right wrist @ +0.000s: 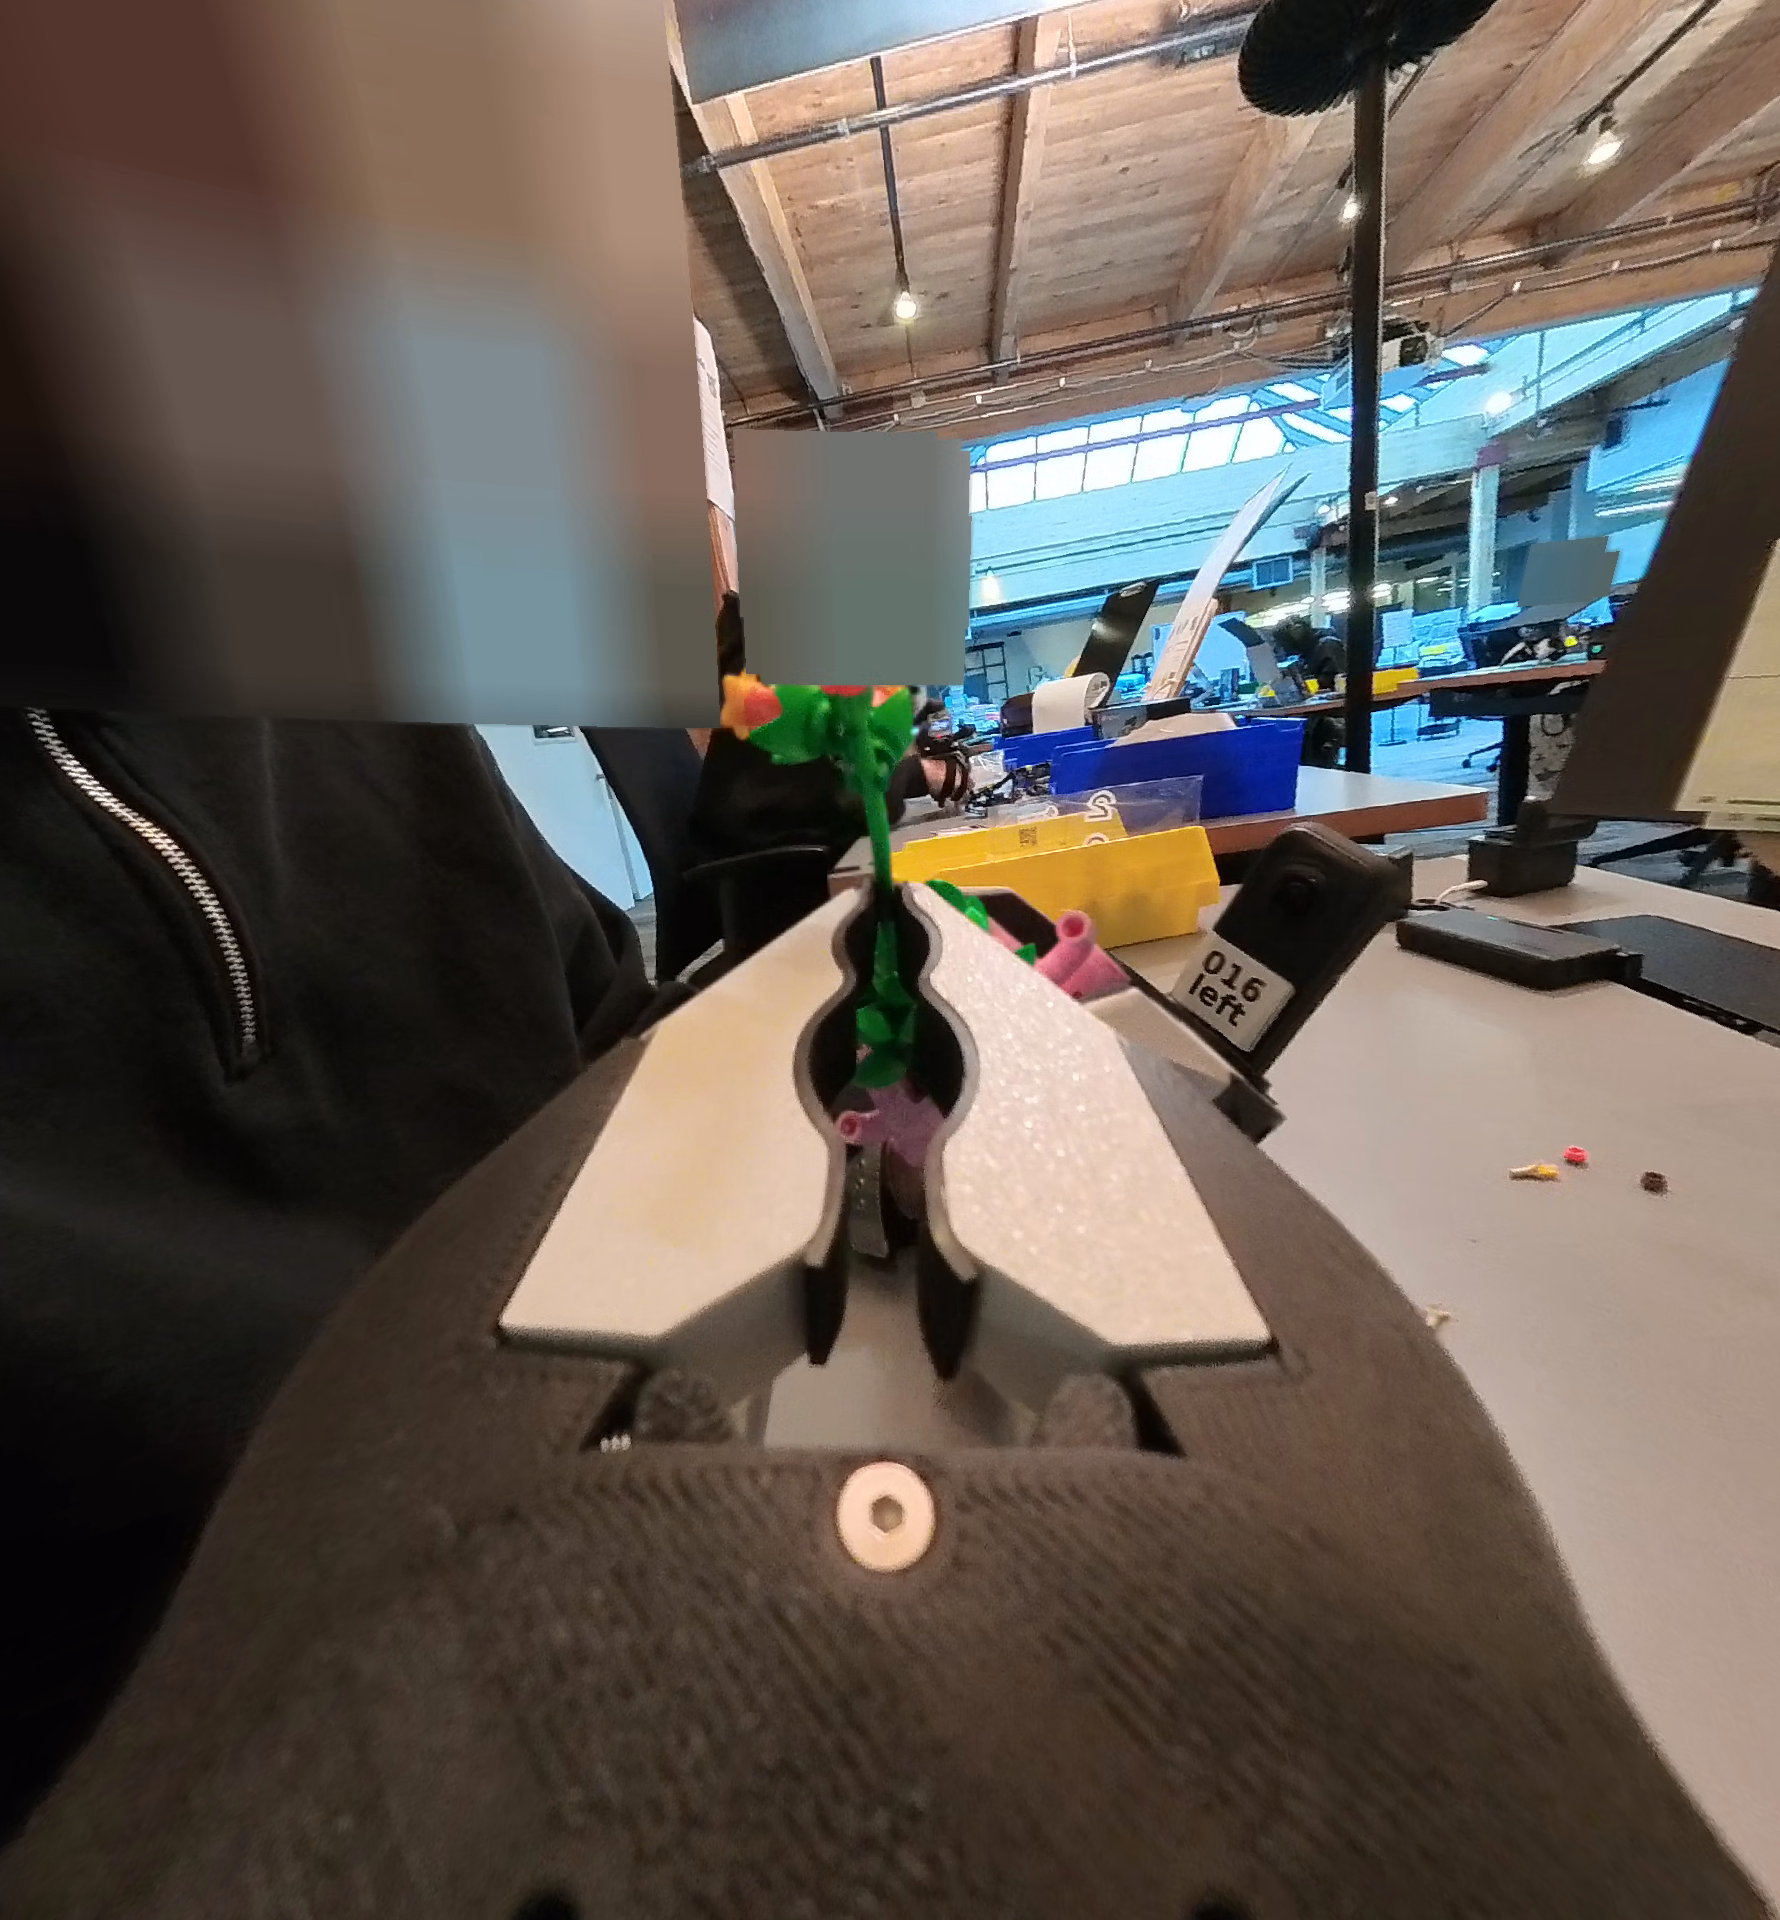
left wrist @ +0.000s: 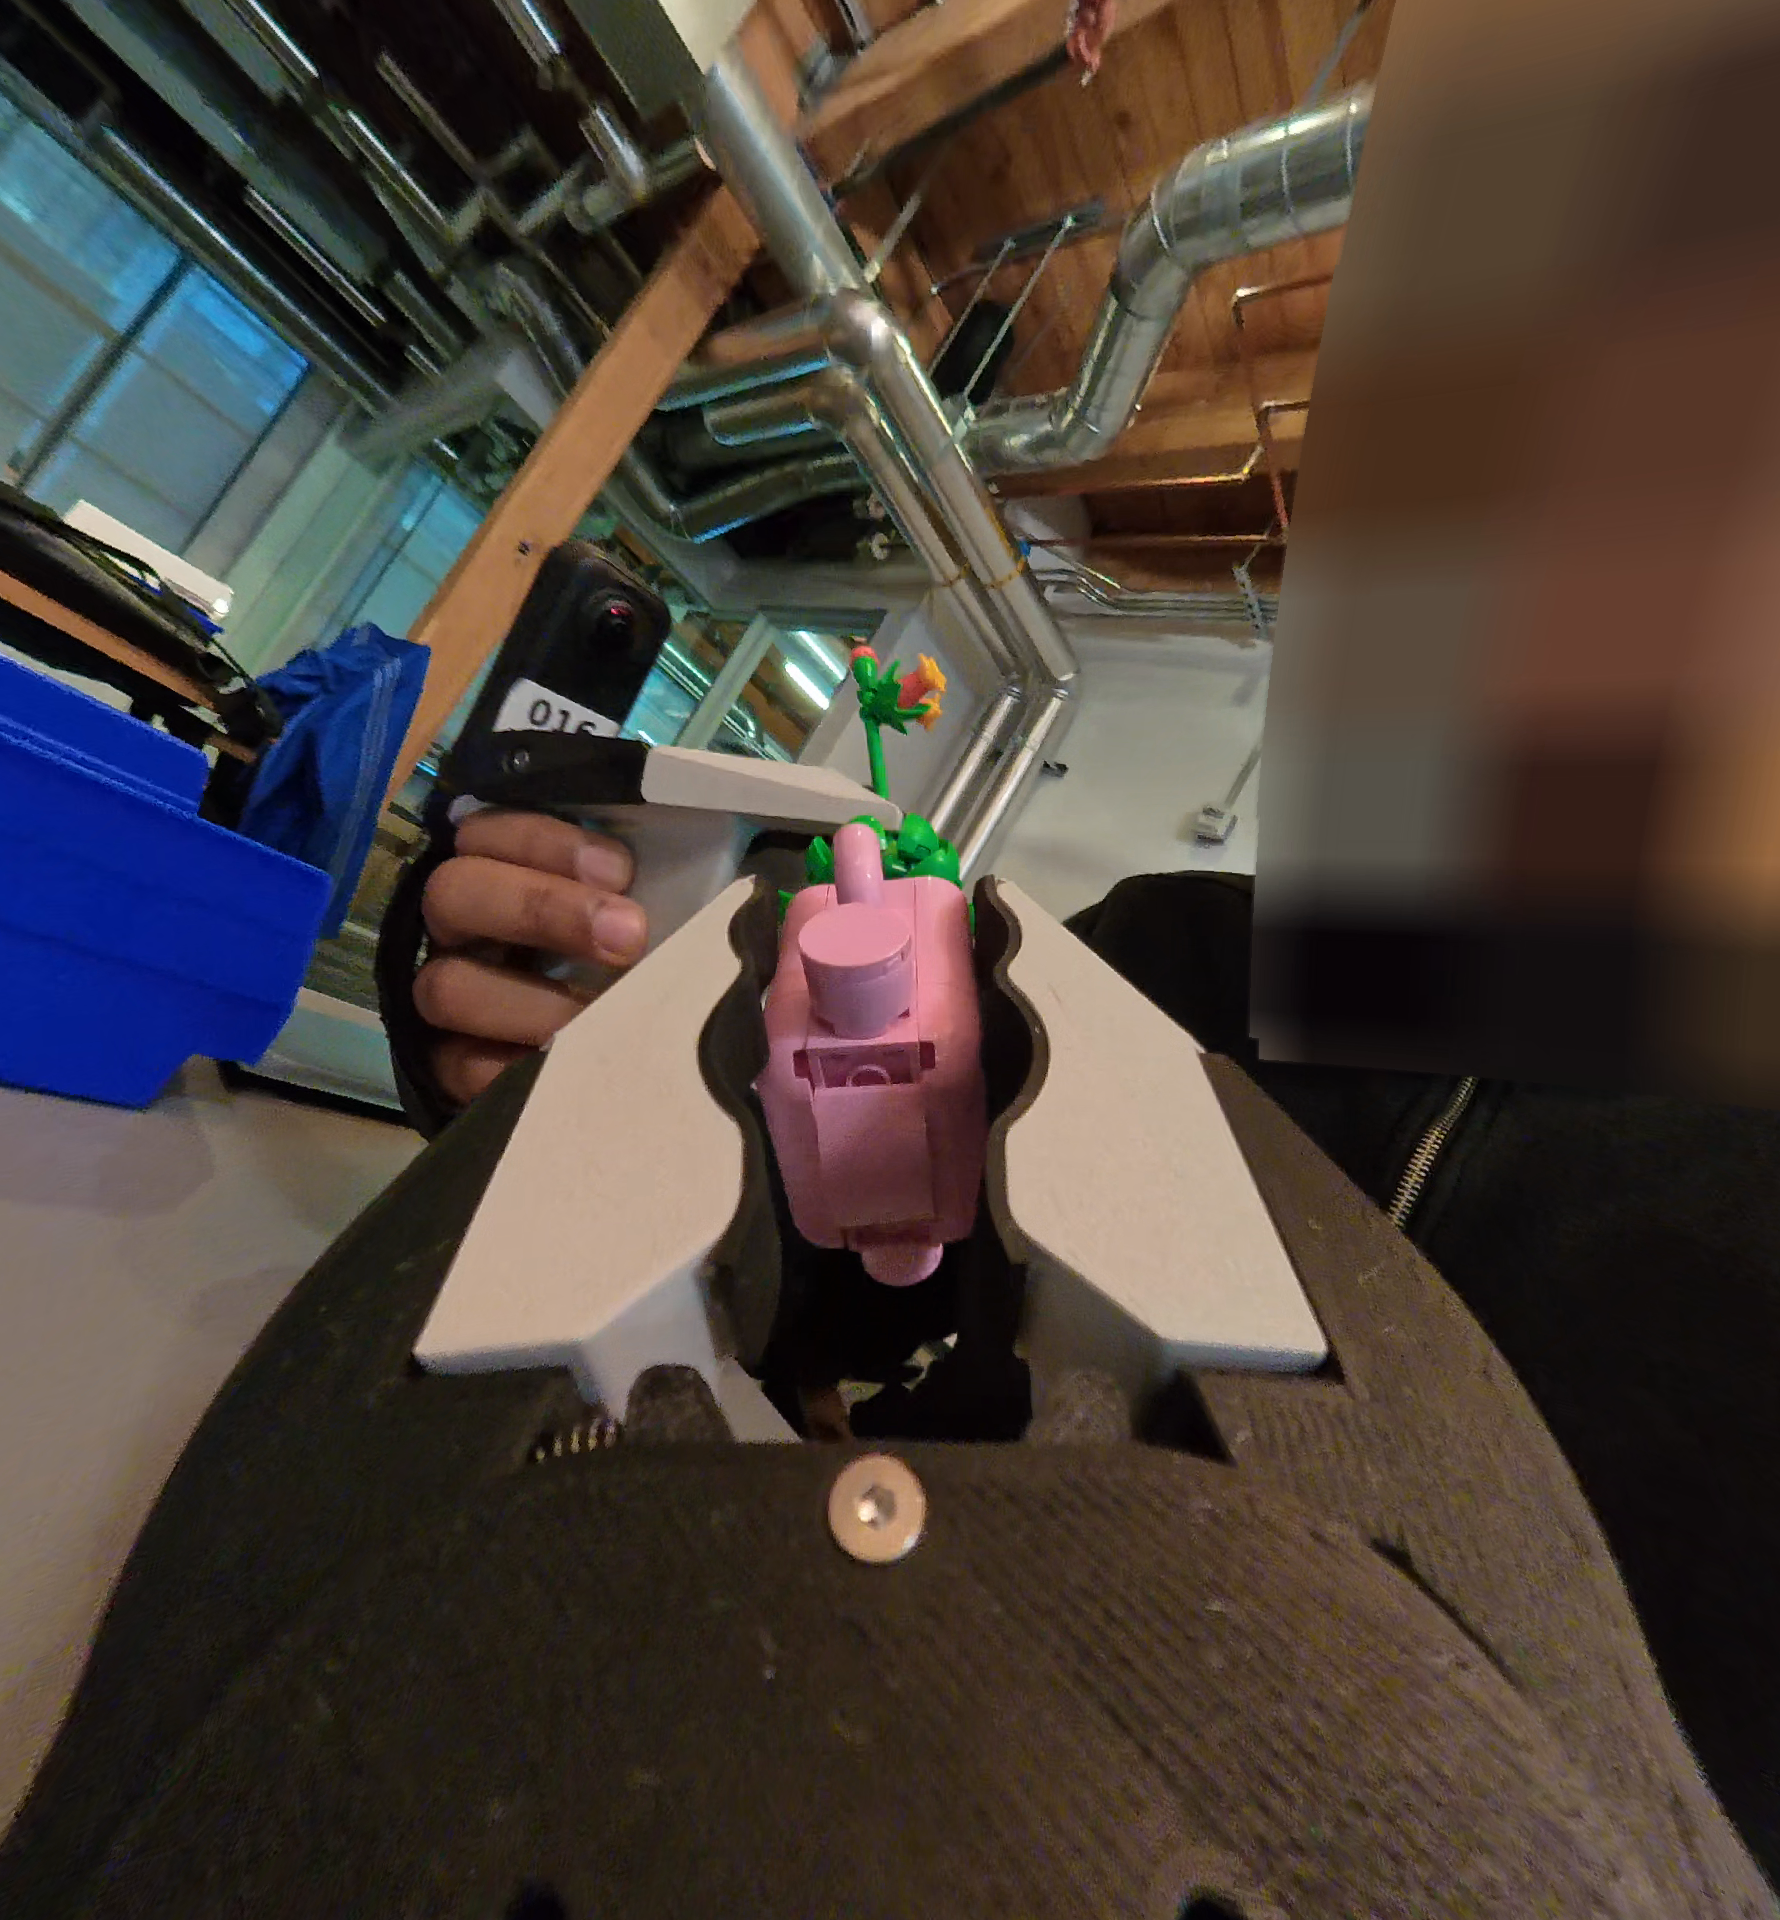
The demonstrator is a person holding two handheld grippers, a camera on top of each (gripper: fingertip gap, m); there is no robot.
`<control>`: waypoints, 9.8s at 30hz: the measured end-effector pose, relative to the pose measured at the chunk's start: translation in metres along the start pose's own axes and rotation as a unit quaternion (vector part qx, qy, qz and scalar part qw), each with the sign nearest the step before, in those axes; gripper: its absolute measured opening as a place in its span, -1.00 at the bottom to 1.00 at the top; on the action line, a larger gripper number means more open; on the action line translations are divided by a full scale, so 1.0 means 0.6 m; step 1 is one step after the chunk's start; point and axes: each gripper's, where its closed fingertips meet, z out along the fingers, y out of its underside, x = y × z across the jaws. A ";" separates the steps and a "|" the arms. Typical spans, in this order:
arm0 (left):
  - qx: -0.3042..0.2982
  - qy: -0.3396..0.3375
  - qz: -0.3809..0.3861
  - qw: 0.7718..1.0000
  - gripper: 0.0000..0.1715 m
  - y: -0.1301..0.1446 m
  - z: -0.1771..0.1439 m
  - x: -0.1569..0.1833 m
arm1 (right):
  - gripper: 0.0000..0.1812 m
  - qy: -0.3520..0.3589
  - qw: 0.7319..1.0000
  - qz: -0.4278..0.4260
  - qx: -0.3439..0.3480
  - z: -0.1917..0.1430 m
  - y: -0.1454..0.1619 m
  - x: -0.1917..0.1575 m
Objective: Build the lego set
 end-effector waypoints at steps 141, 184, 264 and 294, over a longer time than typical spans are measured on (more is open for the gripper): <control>-0.383 -0.450 0.143 0.794 -0.36 0.187 -0.147 -0.121 | -1.00 0.103 0.992 0.069 -0.008 -0.003 0.088 0.085; -0.368 -0.435 0.166 0.805 -0.46 0.171 -0.160 -0.094 | -1.00 0.100 0.990 0.064 -0.082 0.014 0.133 0.084; -0.316 -0.482 0.205 0.791 -0.55 0.145 -0.176 -0.078 | -1.00 0.169 0.966 0.070 -0.181 0.046 0.197 0.096; -0.332 -0.469 0.218 0.789 -0.53 0.156 -0.163 -0.076 | -1.00 0.183 0.965 0.041 -0.185 0.029 0.193 0.076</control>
